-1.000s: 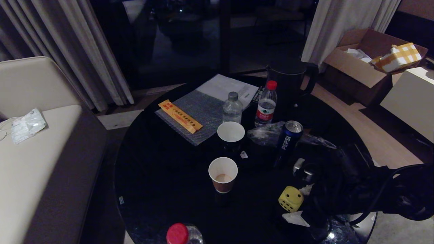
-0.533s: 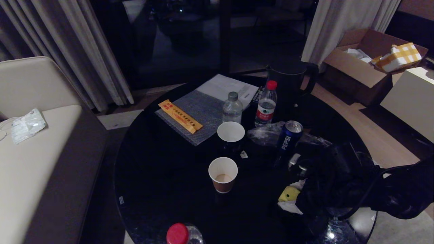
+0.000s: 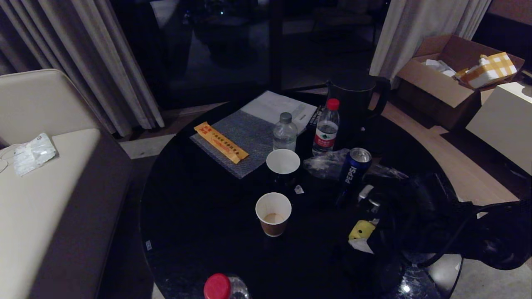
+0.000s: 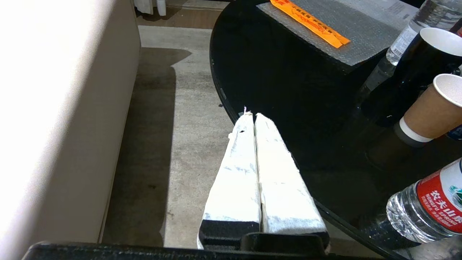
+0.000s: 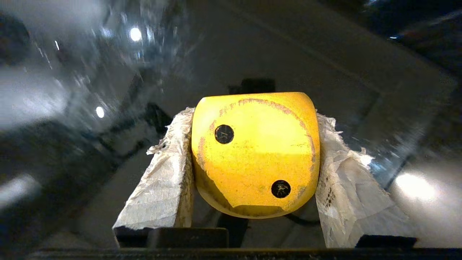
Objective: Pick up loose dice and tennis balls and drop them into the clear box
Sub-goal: Pick up toys out of the box, then put the toys in the box
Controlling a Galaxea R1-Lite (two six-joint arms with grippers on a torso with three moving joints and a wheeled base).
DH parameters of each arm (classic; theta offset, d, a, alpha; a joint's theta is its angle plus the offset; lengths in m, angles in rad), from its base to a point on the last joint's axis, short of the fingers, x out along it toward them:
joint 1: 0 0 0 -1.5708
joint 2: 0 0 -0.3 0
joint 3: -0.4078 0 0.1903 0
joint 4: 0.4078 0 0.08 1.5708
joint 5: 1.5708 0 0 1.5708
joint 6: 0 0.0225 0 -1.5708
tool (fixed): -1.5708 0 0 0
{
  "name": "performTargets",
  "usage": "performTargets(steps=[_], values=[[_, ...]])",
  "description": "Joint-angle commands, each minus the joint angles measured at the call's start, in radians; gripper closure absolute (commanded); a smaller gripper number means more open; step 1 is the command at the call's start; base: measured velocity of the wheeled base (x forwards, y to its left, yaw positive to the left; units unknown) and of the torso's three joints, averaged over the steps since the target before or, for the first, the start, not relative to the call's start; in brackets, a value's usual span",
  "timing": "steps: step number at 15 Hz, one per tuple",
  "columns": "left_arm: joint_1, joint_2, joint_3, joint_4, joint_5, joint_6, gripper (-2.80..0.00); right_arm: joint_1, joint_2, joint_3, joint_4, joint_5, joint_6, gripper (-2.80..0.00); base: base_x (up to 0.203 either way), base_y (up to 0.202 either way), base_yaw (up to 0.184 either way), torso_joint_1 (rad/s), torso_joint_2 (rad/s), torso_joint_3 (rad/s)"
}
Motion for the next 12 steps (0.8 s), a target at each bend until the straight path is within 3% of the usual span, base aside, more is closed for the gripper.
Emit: performTargets(steps=[1,4,6,9,12], values=[[0.0,0.001,0.002,0.0,0.001,-0.001,0.0,0.001,-0.095,0.007,0.0,-0.025,0.092,0.0,0.0,0.0,0.0,0.0,0.0,0.0],[0.0,0.001,0.002,0.0,0.001,-0.001,0.0,0.007,-0.213,0.007,0.003,-0.178,0.336,0.0,0.0,0.0,0.0,0.0,0.0,0.0],[0.0,0.001,0.002,0.0,0.001,-0.001,0.0,0.004,-0.329,0.024,0.024,-0.24,0.449,0.0,0.0,0.0,0.0,0.0,0.0,0.0],[0.0,0.001,0.002,0.0,0.001,-0.001,0.0,-0.038,-0.567,0.089,0.124,-0.289,0.494,0.0,0.0,0.0,0.0,0.0,0.0,0.0],[0.0,0.001,0.002,0.0,0.001,-0.001,0.0,-0.153,-0.856,0.185,0.266,-0.279,0.506,0.0,0.0,0.0,0.0,0.0,0.0,0.0]])
